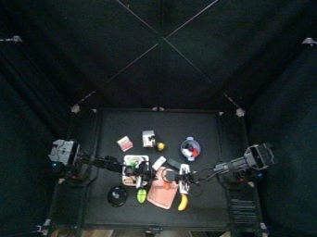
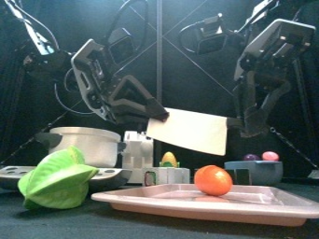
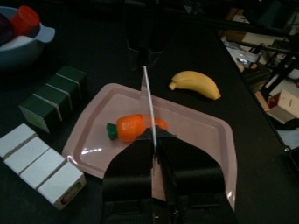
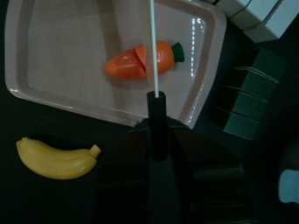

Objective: Cut carrot

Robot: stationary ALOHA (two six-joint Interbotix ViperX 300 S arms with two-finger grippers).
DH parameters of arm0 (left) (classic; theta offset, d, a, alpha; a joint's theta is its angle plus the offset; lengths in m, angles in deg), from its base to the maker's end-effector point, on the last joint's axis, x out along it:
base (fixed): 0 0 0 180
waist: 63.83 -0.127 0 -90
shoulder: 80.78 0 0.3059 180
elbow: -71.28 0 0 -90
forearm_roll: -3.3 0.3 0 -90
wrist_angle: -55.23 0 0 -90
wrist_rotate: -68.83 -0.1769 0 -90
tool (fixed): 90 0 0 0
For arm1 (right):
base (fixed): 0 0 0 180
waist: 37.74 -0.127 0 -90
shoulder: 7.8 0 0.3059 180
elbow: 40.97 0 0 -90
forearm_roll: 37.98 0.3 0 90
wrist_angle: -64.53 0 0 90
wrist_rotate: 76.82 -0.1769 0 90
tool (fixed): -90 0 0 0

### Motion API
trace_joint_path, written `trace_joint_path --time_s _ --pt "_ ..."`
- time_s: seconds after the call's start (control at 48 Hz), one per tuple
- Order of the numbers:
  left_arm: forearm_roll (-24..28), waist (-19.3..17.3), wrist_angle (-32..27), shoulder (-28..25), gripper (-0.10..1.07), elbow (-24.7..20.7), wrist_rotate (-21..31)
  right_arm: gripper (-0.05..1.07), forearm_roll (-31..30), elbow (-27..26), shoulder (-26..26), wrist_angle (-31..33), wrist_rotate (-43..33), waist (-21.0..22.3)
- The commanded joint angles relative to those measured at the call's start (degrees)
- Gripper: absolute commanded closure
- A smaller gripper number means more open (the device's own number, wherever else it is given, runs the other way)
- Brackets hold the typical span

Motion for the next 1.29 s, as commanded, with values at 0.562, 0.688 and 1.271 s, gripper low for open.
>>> trace_joint_path --time_s 0.562,0.688,1.271 --pt "-1.8 2.7 0.2 -1.9 0.61 -2.1 0.0 0.55 -0.4 1.9 0.2 0.0 0.1 -0.1" --pt "-1.8 2.8 0.2 -2.5 0.61 -2.1 -0.1 0.55 -0.5 2.2 -0.3 -0.4 0.1 -0.1" --pt "-1.8 2.3 0.2 -4.2 0.61 -1.9 -1.0 0.55 -1.8 2.0 -2.1 -1.3 -0.6 0.5"
